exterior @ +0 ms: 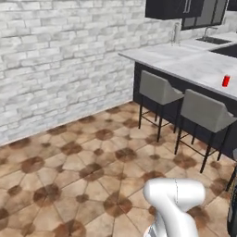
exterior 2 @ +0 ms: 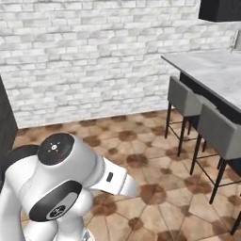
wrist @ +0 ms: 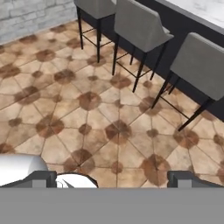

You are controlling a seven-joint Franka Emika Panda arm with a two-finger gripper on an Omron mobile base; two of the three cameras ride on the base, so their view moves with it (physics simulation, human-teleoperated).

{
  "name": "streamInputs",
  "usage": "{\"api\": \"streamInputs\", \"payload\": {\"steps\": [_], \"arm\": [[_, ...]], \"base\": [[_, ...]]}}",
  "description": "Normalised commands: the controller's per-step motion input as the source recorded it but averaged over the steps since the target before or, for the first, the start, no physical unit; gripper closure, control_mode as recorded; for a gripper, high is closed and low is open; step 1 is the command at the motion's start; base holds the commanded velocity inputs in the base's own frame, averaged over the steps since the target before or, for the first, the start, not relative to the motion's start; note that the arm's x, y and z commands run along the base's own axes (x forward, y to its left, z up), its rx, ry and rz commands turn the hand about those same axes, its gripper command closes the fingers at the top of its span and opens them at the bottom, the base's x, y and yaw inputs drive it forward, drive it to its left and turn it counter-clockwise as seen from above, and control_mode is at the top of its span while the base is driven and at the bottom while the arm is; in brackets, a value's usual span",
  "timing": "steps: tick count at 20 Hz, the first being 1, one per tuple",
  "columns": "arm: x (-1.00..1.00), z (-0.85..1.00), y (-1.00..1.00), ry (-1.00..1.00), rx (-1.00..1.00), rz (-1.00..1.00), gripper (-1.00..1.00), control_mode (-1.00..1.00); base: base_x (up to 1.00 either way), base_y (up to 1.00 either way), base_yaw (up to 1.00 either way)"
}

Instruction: Four empty soda cans are scattered around the kitchen. Gather all the cans and cluster them next to the stove for recycling.

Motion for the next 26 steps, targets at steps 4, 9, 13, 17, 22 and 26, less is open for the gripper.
{"api": "streamInputs", "payload": {"steps": [4, 9, 13, 17, 22, 26], "arm": [[0.00, 0.00, 0.00, 0.00, 0.00, 0.00, -1.00, 1.00], [0.00, 0.00, 0.00, 0.00, 0.00, 0.00, -1.00, 1.00], [0.00, 0.00, 0.00, 0.00, 0.00, 0.00, -1.00, 1.00], [0.00, 0.00, 0.00, 0.00, 0.00, 0.00, -1.00, 1.00], [0.00, 0.00, 0.00, 0.00, 0.00, 0.00, -1.00, 1.00], [0.00, 0.00, 0.00, 0.00, 0.00, 0.00, -1.00, 1.00]], "base": [[0.40, 0.42, -0.44], [0.16, 0.55, -0.45], [0.04, 0.62, -0.44], [0.01, 0.61, -0.38], [0.00, 0.44, -0.11], [0.00, 0.60, -0.07]]}}
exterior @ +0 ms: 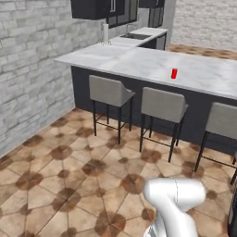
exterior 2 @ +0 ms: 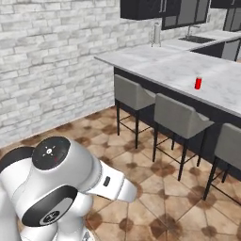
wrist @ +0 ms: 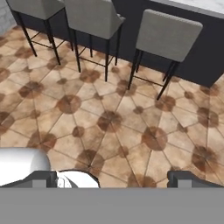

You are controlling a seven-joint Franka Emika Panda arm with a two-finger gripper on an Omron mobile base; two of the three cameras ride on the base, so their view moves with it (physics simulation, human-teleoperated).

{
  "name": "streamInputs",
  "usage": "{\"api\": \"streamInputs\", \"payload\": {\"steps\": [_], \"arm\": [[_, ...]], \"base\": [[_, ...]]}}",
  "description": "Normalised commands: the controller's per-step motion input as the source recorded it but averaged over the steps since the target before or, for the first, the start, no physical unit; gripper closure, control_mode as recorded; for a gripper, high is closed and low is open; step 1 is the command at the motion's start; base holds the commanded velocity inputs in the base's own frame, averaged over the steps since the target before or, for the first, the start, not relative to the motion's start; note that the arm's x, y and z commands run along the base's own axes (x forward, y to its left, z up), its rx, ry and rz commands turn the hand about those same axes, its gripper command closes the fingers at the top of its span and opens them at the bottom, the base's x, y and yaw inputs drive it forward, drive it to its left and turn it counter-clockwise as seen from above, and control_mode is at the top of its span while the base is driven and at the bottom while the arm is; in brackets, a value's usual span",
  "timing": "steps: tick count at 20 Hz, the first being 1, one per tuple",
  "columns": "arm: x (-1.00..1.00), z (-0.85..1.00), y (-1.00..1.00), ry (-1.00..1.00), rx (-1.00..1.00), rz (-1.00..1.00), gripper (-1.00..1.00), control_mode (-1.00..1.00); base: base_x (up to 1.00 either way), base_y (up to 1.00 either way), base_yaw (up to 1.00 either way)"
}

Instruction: Four empty soda cans are scattered around the kitchen. Gather all the cans and cluster them next to the stove for recycling.

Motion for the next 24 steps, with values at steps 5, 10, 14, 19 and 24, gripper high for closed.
{"api": "streamInputs", "payload": {"steps": [5, 10, 14, 19, 24], "arm": [[0.00, 0.00, 0.00, 0.00, 0.00, 0.00, -1.00, 1.00], [0.00, 0.00, 0.00, 0.00, 0.00, 0.00, -1.00, 1.00], [0.00, 0.00, 0.00, 0.00, 0.00, 0.00, -1.00, 1.00], [0.00, 0.00, 0.00, 0.00, 0.00, 0.00, -1.00, 1.00], [0.00, 0.00, 0.00, 0.00, 0.00, 0.00, -1.00, 1.00]], "base": [[0.10, 0.98, -0.20], [0.13, 0.99, -0.26], [0.29, 0.75, -0.24], [0.57, 0.80, -0.26], [0.57, 0.64, -0.26]]}}
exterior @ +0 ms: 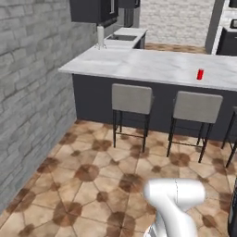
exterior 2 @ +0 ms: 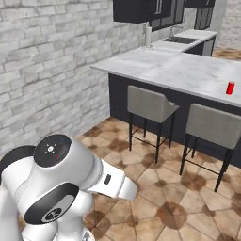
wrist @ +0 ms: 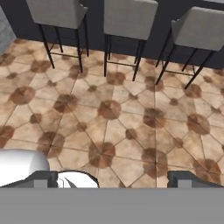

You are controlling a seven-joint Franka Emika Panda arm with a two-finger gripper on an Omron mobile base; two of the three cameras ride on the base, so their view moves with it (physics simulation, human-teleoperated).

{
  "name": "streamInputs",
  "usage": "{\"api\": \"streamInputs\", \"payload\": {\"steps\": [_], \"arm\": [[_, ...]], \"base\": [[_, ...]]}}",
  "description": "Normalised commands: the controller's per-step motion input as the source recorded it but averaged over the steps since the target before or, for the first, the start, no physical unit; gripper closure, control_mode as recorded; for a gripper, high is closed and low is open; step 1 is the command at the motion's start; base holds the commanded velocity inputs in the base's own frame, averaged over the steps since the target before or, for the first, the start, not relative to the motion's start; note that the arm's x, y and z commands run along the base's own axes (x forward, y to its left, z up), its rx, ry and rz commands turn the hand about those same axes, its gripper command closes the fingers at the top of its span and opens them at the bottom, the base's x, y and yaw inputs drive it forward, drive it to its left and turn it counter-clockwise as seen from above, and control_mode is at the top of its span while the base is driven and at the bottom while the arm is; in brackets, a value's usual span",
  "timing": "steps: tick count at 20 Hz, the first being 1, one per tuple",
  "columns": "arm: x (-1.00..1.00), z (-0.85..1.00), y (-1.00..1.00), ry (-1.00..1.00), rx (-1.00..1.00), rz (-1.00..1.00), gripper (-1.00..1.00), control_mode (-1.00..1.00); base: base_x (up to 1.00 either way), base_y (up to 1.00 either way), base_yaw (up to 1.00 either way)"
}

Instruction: Four empty soda cans are scattered around the kitchen. Gather all the cans and cluster them next to the stove for recycling.

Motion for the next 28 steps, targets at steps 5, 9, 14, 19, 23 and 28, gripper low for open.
{"api": "streamInputs", "payload": {"steps": [5, 9, 14, 19, 23, 28], "arm": [[0.00, 0.00, 0.00, 0.00, 0.00, 0.00, -1.00, 1.00], [0.00, 0.00, 0.00, 0.00, 0.00, 0.00, -1.00, 1.00], [0.00, 0.00, 0.00, 0.00, 0.00, 0.00, -1.00, 1.00], [0.00, 0.00, 0.00, 0.00, 0.00, 0.00, -1.00, 1.00], [0.00, 0.00, 0.00, 0.00, 0.00, 0.00, -1.00, 1.00], [0.00, 0.00, 0.00, 0.00, 0.00, 0.00, -1.00, 1.00]], "base": [[0.63, 0.47, -0.25], [0.81, 0.10, -0.23], [0.94, 0.00, -0.20], [0.83, 0.00, -0.18], [0.18, -0.03, -0.17], [0.43, 0.00, -0.15]]}}
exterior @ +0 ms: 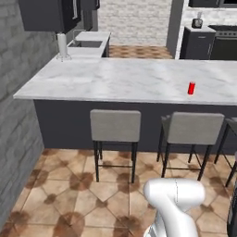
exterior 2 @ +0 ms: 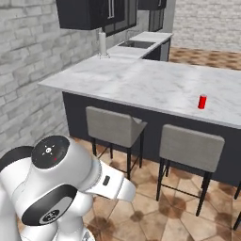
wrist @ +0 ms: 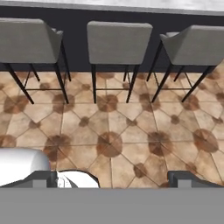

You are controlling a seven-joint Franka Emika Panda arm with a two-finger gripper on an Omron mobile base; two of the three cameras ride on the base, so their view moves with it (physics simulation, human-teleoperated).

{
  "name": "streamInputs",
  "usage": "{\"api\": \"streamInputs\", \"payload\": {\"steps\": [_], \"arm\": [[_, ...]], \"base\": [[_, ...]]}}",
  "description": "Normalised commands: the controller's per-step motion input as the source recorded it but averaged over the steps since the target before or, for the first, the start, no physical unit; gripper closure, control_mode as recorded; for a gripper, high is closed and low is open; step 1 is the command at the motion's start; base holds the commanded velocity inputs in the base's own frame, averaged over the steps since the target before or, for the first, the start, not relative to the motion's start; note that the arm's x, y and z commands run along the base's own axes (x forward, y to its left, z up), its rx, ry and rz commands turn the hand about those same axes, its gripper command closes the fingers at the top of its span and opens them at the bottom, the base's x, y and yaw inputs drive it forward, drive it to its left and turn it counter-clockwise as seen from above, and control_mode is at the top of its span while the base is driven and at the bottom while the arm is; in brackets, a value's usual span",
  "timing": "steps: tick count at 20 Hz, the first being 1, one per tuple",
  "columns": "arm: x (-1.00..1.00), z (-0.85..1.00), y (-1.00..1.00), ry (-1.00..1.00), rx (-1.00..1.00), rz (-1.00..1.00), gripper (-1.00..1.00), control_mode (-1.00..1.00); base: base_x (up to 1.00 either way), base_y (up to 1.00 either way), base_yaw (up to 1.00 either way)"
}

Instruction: Four empty soda cans are scattered around the kitchen. Gather all the cans and cluster them next to the stove for recycling.

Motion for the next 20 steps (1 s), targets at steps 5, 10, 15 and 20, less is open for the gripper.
{"api": "streamInputs", "payload": {"steps": [5, 10, 15, 20], "arm": [[0.00, 0.00, 0.00, 0.00, 0.00, 0.00, -1.00, 1.00], [0.00, 0.00, 0.00, 0.00, 0.00, 0.00, -1.00, 1.00], [0.00, 0.00, 0.00, 0.00, 0.00, 0.00, -1.00, 1.00], [0.00, 0.00, 0.00, 0.00, 0.00, 0.00, -1.00, 1.00]], "base": [[0.54, 0.04, -0.14], [0.62, 0.16, -0.11], [0.57, 0.20, -0.10], [0.60, 0.19, -0.10]]}}
